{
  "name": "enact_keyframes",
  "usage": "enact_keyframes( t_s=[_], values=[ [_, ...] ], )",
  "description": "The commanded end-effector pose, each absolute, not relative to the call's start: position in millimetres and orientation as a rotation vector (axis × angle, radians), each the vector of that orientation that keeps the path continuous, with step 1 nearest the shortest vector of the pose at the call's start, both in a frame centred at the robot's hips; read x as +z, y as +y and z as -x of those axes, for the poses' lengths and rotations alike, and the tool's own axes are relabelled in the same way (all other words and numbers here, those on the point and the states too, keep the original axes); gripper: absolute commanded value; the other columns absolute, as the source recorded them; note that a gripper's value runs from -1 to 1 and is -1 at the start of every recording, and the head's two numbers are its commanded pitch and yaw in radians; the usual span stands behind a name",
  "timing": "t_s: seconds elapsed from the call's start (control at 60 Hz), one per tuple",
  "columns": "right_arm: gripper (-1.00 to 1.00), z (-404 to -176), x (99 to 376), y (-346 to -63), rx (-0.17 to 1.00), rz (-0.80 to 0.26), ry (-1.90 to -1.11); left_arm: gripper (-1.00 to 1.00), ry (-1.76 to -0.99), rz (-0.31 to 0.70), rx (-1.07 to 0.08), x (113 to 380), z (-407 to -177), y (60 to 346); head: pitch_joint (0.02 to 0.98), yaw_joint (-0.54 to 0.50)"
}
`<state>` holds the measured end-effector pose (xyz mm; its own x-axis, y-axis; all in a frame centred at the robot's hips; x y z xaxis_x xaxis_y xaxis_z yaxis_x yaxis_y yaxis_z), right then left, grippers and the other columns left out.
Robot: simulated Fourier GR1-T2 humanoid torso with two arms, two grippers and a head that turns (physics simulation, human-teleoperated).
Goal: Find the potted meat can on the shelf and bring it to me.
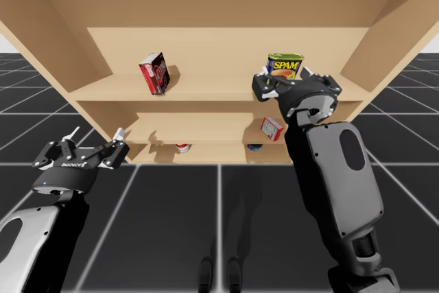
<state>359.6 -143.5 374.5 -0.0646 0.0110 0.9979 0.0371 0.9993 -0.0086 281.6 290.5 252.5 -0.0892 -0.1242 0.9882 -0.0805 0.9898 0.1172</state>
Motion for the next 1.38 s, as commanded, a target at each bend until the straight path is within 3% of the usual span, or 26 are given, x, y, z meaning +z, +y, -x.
enact_keyframes(
  t_s=[0.017,0.417,0.433,0.45,0.467,0.483,0.533,0.7,0.9,1.383],
  values=[
    [-1.0,-375.6,369.8,-146.7,-0.03,0.075,-1.576,-1.0,-1.661,-0.156,-0.038,252.5,-281.1,290.9,0.267,-0.26],
    [-0.96,-398.8,365.5,-152.5,0.018,0.078,-1.593,-1.0,-1.658,-0.158,-0.042,251.8,-281.4,290.2,0.267,-0.26],
    [-0.79,-399.2,365.2,-152.7,0.016,0.075,-1.593,-1.0,-1.658,-0.158,-0.042,251.8,-281.4,290.2,0.267,-0.26],
    [-0.23,-400.0,364.1,-153.0,0.026,0.083,-1.6,-1.0,-1.657,-0.158,-0.043,251.8,-281.4,290.2,0.268,-0.26],
    [0.09,-400.0,363.9,-152.9,0.022,0.085,-1.6,-1.0,-1.657,-0.158,-0.043,251.7,-281.5,290.1,0.267,-0.26],
    [0.78,-400.4,363.8,-153.1,0.021,0.082,-1.6,-1.0,-1.657,-0.158,-0.043,251.7,-281.5,290.0,0.268,-0.26],
    [1.0,-401.5,362.5,-154.0,0.025,0.086,-1.604,-1.0,-1.657,-0.158,-0.045,251.7,-281.5,289.8,0.267,-0.26],
    [1.0,-399.3,361.0,-158.3,0.01,0.082,-1.608,-1.0,-1.658,-0.156,-0.045,251.7,-281.4,289.4,0.269,-0.26],
    [1.0,-380.5,372.5,-165.8,0.005,0.095,-1.657,-1.0,-1.658,-0.155,-0.046,251.5,-281.5,289.1,0.269,-0.26],
    [1.0,-266.9,391.7,-163.8,0.132,0.115,-1.84,-1.0,-1.659,-0.152,-0.05,251.1,-281.8,288.6,0.269,-0.26]
  ],
)
